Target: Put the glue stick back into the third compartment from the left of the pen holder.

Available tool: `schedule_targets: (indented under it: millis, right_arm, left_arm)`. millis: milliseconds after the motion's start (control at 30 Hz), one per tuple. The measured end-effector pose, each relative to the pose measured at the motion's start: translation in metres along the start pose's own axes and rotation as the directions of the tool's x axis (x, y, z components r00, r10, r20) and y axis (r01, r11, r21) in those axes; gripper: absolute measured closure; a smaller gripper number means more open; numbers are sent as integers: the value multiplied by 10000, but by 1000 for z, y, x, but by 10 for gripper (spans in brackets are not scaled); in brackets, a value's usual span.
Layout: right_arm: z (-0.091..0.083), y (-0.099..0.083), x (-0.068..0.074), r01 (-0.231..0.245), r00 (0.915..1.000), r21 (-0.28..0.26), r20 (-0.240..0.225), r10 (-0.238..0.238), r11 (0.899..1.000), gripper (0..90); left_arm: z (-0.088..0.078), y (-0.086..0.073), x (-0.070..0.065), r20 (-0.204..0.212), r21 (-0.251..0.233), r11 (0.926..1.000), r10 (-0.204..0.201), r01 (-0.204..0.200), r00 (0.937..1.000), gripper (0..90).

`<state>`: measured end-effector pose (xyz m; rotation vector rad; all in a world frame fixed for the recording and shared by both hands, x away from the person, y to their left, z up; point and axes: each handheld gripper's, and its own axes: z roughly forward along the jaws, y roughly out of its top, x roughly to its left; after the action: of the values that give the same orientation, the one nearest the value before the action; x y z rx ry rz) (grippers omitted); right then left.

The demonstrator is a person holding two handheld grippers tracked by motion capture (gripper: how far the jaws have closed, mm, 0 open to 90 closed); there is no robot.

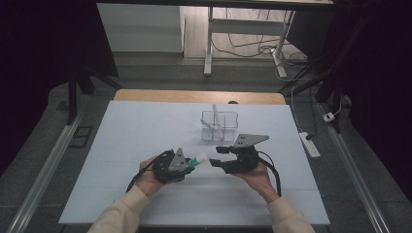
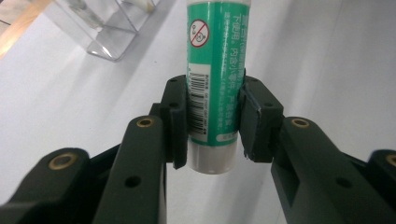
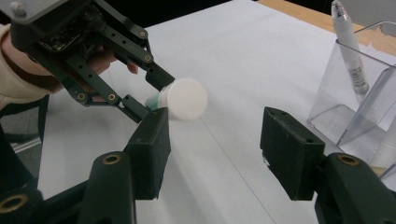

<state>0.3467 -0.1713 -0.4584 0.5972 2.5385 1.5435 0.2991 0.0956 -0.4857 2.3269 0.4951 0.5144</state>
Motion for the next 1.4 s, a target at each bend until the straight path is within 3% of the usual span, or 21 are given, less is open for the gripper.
schedule_targets:
  millis: [333, 567, 900, 1133, 1400]
  right_arm:
    - [5, -2, 1, -289, 9996, -100, 60, 289, 9995, 343]
    - [10, -3, 2, -543, 9985, -238, -72, 541, 9982, 317]
    - [18, -3, 8, -537, 9984, -541, -230, 526, 9971, 320]
    - [22, -3, 12, -572, 9979, -893, -339, 543, 9944, 387]
    - [25, -3, 14, -668, 9970, -1149, -458, 619, 9911, 563]
  left_arm:
    - [-4, -2, 5, 70, -726, 9946, -743, 746, 9972, 653]
    - [-3, -1, 4, 211, -977, 9907, -934, 950, 9954, 652]
    - [0, 1, 1, 397, -1250, 9858, -1075, 1117, 9934, 652]
    - [4, 3, -2, 495, -1262, 9856, -1073, 1127, 9930, 652]
    - [9, 5, -6, 568, -1302, 9862, -959, 1026, 9938, 650]
